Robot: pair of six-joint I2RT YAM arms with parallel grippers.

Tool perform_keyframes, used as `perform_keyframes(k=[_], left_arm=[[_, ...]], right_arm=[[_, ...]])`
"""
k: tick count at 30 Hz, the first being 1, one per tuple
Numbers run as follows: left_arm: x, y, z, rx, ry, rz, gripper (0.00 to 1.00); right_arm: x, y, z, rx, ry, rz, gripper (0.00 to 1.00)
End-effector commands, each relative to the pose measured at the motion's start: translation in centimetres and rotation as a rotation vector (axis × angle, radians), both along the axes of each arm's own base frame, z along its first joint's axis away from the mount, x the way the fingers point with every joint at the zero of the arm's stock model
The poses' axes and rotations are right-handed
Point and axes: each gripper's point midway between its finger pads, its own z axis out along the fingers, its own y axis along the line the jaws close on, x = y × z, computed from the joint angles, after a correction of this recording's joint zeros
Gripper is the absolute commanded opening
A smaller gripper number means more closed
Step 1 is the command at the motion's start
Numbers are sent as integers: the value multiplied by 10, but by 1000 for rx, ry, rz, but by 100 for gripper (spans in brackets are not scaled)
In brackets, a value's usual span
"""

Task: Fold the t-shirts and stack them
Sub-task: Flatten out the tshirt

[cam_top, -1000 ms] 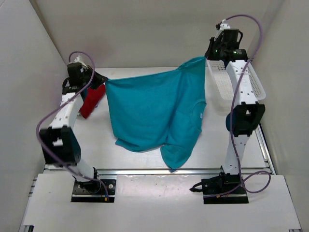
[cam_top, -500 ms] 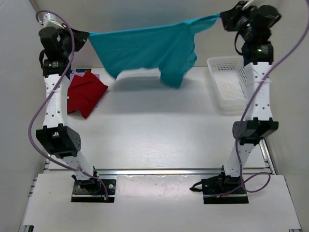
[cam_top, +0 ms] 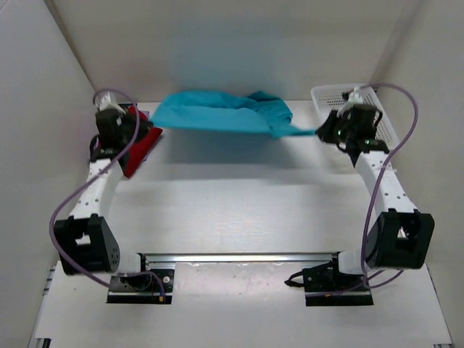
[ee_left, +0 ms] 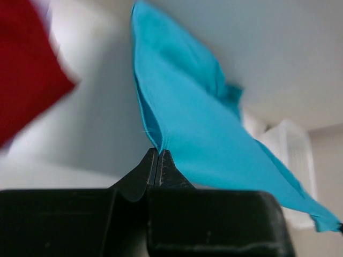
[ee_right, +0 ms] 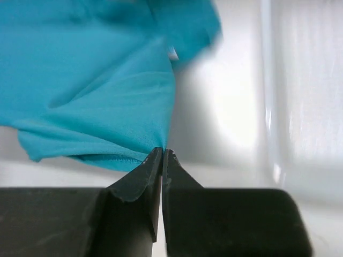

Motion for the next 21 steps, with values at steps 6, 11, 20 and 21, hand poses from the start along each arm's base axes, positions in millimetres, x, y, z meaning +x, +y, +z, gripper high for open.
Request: perform_keyframes(k=[6, 11, 20, 21], left_arm=[[-111, 19, -142, -22, 163, 128, 0], [-156, 3, -175, -40, 255, 68, 0], [-217, -17, -211, 12, 325, -32, 0], [-221, -17, -215, 14, 333, -32, 0]], right_arm=[[-116, -15, -93, -12, 206, -121, 0], [-192, -5, -150, 48, 418, -109, 0], [-268, 47, -147, 128, 508, 28, 0], [-270, 52, -145, 119, 499, 40, 1]])
